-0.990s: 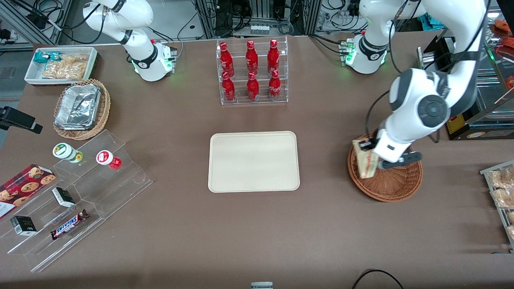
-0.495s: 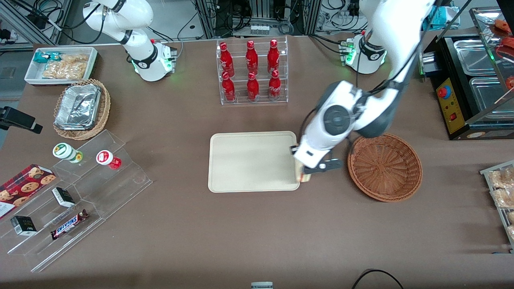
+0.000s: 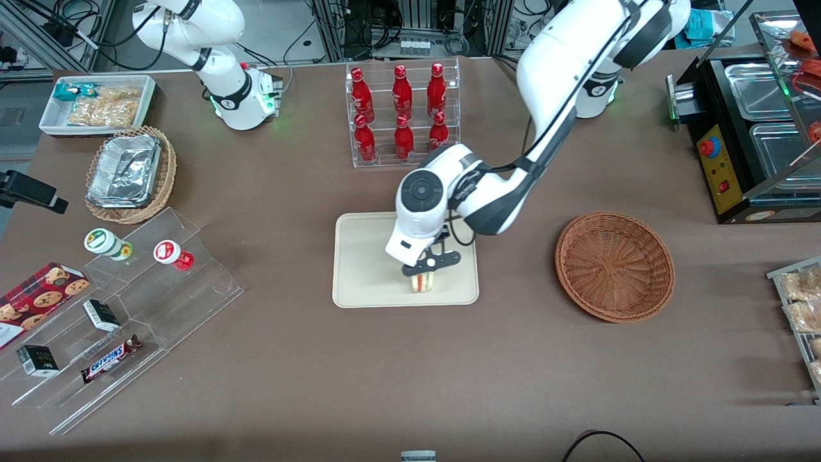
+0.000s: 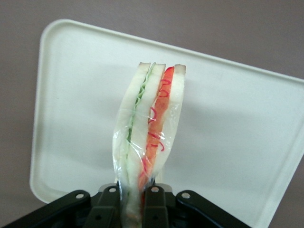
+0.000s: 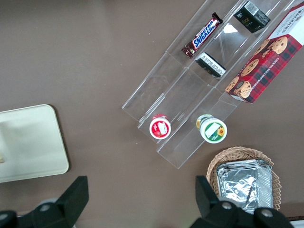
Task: Place sandwich from basket to tray
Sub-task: 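Lower the sandwich onto the tray and open the left gripper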
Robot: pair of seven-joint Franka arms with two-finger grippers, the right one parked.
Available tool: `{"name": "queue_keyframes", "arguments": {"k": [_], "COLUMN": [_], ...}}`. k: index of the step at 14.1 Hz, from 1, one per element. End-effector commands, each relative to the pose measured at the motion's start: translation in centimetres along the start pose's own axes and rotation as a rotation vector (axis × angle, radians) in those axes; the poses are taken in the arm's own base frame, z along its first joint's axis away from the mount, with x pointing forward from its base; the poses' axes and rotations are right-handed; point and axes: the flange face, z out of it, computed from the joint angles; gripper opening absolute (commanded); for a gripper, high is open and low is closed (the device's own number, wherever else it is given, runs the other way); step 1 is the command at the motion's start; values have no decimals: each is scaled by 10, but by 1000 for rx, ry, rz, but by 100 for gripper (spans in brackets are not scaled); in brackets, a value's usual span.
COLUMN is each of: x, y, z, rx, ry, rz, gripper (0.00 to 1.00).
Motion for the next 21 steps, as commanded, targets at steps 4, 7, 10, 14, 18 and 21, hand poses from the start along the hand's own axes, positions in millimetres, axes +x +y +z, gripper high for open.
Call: {"name": "queue_keyframes", "arguments": {"k": [4, 7, 10, 14, 18, 21], "x": [-11, -14, -14, -21, -23, -6], "y": [21, 23, 25, 27, 20, -1], "z": [28, 41, 41, 32, -25, -55], "rx": [21, 28, 7, 14, 26, 70], "ry": [-9, -17, -18, -3, 30, 48], "rz": [23, 53, 48, 86, 87, -24], "gripper": [0, 0, 28, 100, 100, 100]}}
